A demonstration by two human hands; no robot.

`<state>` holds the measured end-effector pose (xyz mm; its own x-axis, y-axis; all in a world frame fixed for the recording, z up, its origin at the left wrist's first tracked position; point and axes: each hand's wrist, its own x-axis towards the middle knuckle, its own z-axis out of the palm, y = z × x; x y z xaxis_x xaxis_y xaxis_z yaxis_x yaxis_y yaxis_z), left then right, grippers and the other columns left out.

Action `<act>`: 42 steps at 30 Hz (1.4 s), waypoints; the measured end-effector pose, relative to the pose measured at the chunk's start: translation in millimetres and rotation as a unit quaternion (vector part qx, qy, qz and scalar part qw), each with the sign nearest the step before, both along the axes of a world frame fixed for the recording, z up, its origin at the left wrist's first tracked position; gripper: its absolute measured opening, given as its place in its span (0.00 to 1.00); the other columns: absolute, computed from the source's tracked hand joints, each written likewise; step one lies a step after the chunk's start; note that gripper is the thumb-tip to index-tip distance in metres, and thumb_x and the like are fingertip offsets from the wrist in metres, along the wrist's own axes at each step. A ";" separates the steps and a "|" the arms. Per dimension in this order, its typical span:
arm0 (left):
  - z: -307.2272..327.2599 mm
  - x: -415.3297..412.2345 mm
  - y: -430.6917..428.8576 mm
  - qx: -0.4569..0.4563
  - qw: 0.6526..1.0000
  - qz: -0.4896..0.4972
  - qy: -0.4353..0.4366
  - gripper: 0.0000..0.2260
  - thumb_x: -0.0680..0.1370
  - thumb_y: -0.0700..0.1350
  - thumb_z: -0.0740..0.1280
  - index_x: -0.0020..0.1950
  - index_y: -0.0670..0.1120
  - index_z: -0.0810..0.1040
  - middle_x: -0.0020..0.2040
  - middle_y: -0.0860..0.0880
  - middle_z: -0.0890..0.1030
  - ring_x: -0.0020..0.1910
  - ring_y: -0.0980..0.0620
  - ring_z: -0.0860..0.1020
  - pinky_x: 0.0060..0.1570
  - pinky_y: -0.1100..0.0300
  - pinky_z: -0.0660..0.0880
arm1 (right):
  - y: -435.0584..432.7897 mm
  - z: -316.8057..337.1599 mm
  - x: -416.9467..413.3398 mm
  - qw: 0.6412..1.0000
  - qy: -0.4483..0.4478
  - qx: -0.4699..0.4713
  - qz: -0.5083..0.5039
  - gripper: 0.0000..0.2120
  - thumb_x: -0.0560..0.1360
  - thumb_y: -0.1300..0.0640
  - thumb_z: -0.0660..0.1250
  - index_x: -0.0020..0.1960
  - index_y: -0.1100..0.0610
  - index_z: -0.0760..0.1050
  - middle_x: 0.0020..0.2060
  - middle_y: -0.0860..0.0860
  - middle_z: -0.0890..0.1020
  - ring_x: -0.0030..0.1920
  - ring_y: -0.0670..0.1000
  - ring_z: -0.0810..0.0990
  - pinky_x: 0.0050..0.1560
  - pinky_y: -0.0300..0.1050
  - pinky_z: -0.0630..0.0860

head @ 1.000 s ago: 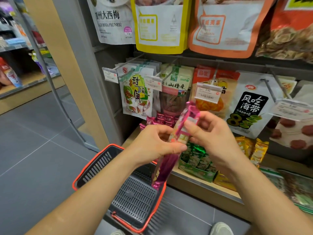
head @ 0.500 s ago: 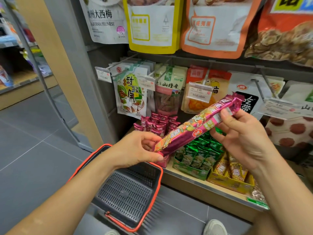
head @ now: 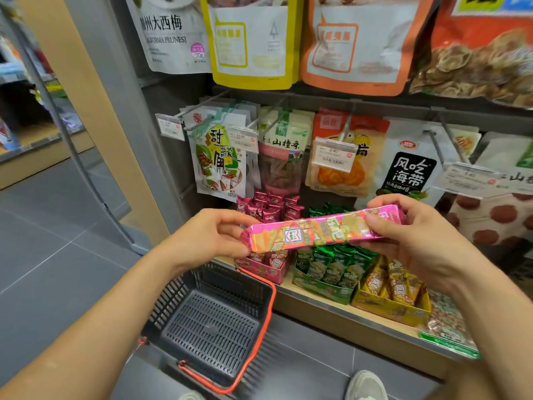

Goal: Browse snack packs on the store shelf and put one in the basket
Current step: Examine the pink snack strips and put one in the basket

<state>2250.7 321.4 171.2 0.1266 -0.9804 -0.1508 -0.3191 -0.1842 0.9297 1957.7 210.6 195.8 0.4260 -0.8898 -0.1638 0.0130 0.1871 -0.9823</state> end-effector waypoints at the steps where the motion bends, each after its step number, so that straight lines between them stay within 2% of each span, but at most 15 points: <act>1: -0.4 2.7 0.9 0.010 0.996 -0.014 0.088 0.18 0.66 0.38 0.79 0.55 0.48 0.84 0.47 0.41 0.85 0.45 0.49 0.83 0.43 0.63 0.79 | -0.9 -0.7 -1.1 1.000 -0.005 -0.002 -0.005 0.15 0.65 0.60 0.72 0.51 0.59 0.76 0.54 0.63 0.81 0.49 0.58 0.85 0.38 0.42 0.82; 4: -6.7 5.7 -2.6 0.003 0.980 -0.003 0.197 0.19 0.65 0.46 0.79 0.54 0.43 0.84 0.50 0.39 0.84 0.47 0.47 0.83 0.45 0.61 0.79 | -2.4 -2.3 -3.0 1.000 -0.023 0.015 0.001 0.13 0.65 0.62 0.71 0.48 0.58 0.75 0.53 0.64 0.81 0.48 0.57 0.85 0.38 0.42 0.82; 9: -23.0 -7.3 -18.3 -0.017 0.966 0.118 0.229 0.10 0.65 0.37 0.74 0.45 0.39 0.82 0.38 0.41 0.84 0.35 0.50 0.82 0.35 0.62 0.79 | -3.6 -0.6 -7.6 0.997 -0.052 0.058 0.003 0.17 0.64 0.65 0.71 0.53 0.61 0.76 0.48 0.62 0.84 0.45 0.56 0.86 0.36 0.42 0.82; 12: -33.6 -8.6 -29.1 0.001 0.961 0.164 0.223 0.05 0.70 0.33 0.72 0.41 0.41 0.84 0.37 0.42 0.83 0.32 0.53 0.80 0.32 0.64 0.77 | -2.3 -1.3 -7.9 0.997 -0.060 0.057 -0.007 0.20 0.64 0.65 0.71 0.55 0.62 0.76 0.47 0.61 0.85 0.45 0.56 0.86 0.37 0.41 0.82; 15: -42.2 -10.7 -35.9 0.054 0.984 0.097 0.141 0.06 0.75 0.34 0.69 0.45 0.43 0.86 0.38 0.44 0.83 0.32 0.55 0.76 0.36 0.63 0.76 | -1.4 -4.0 -6.9 0.998 -0.055 0.022 -0.023 0.19 0.64 0.64 0.72 0.54 0.61 0.79 0.47 0.60 0.85 0.47 0.54 0.86 0.39 0.39 0.81; 18: -46.3 -17.5 -43.4 0.033 0.997 0.070 0.031 0.13 0.78 0.38 0.68 0.36 0.49 0.85 0.33 0.49 0.79 0.32 0.55 0.73 0.41 0.57 0.73 | -2.3 -4.3 -6.4 0.997 -0.060 -0.010 -0.037 0.16 0.65 0.64 0.71 0.52 0.59 0.80 0.47 0.58 0.86 0.48 0.54 0.86 0.40 0.38 0.81; 21: -45.0 -24.5 -51.3 0.005 0.995 0.066 -0.073 0.18 0.80 0.44 0.66 0.30 0.55 0.79 0.28 0.57 0.75 0.32 0.56 0.71 0.41 0.58 0.70 | -3.8 -5.4 -6.6 0.996 -0.072 -0.028 -0.048 0.12 0.70 0.68 0.69 0.52 0.56 0.80 0.44 0.54 0.86 0.48 0.52 0.85 0.42 0.39 0.81; 24: -46.3 -27.0 -59.5 0.007 0.984 0.044 -0.174 0.13 0.81 0.48 0.63 0.36 0.52 0.74 0.30 0.55 0.73 0.32 0.54 0.70 0.38 0.57 0.67 | -2.0 -7.0 -4.7 0.997 -0.029 -0.055 -0.053 0.13 0.74 0.70 0.67 0.49 0.53 0.80 0.40 0.51 0.84 0.46 0.51 0.85 0.43 0.39 0.81; 28: -48.8 -25.2 -73.0 0.012 0.971 0.034 -0.236 0.12 0.82 0.49 0.60 0.40 0.49 0.72 0.32 0.52 0.76 0.32 0.51 0.73 0.38 0.54 0.71 | 2.0 -5.6 -0.5 0.990 0.061 -0.103 -0.079 0.08 0.77 0.64 0.67 0.48 0.52 0.77 0.46 0.54 0.82 0.45 0.51 0.85 0.38 0.40 0.82; 31: -52.4 -25.4 -85.8 0.025 0.987 0.058 -0.149 0.14 0.83 0.50 0.59 0.40 0.47 0.73 0.29 0.53 0.77 0.27 0.55 0.73 0.30 0.61 0.71 | 5.8 -4.1 3.8 0.988 0.046 -0.112 -0.098 0.05 0.77 0.61 0.68 0.51 0.53 0.75 0.44 0.55 0.83 0.38 0.54 0.86 0.34 0.39 0.81; 34: -55.1 -24.2 -99.3 0.022 0.993 0.112 0.034 0.14 0.82 0.53 0.60 0.42 0.45 0.76 0.26 0.54 0.74 0.23 0.58 0.69 0.22 0.67 0.64 | 7.7 -4.9 8.8 0.991 -0.001 -0.068 -0.114 0.12 0.70 0.58 0.74 0.51 0.54 0.76 0.43 0.55 0.84 0.38 0.52 0.85 0.36 0.38 0.81; 36: -55.7 -23.8 -108.3 0.018 0.976 0.156 0.150 0.13 0.81 0.53 0.64 0.42 0.45 0.76 0.26 0.53 0.73 0.23 0.57 0.68 0.21 0.67 0.62 | 5.8 -9.1 11.9 0.990 -0.055 0.006 -0.127 0.15 0.68 0.60 0.75 0.52 0.56 0.75 0.46 0.57 0.83 0.37 0.51 0.85 0.36 0.38 0.80; 39: -52.3 -26.0 -122.8 -0.011 0.930 0.211 0.300 0.11 0.79 0.49 0.67 0.43 0.43 0.75 0.26 0.52 0.74 0.23 0.58 0.70 0.19 0.68 0.64 | 0.3 -14.4 15.1 0.967 -0.145 0.114 -0.176 0.10 0.73 0.66 0.70 0.53 0.61 0.75 0.48 0.60 0.84 0.41 0.52 0.86 0.37 0.39 0.81; 41: -49.3 -28.7 -132.6 -0.038 0.915 0.214 0.339 0.09 0.78 0.46 0.67 0.45 0.40 0.77 0.29 0.49 0.78 0.25 0.57 0.74 0.22 0.69 0.70 | -4.1 -17.2 15.1 0.957 -0.162 0.124 -0.207 0.09 0.75 0.66 0.69 0.54 0.63 0.75 0.49 0.59 0.84 0.42 0.51 0.86 0.38 0.39 0.81; 42: -49.9 -30.4 -137.9 -0.043 0.925 0.210 0.315 0.09 0.78 0.45 0.68 0.46 0.39 0.77 0.31 0.47 0.80 0.26 0.56 0.76 0.24 0.68 0.72 | -5.8 -18.1 15.3 0.958 -0.154 0.106 -0.218 0.08 0.75 0.65 0.69 0.53 0.62 0.75 0.49 0.58 0.84 0.42 0.50 0.86 0.38 0.38 0.81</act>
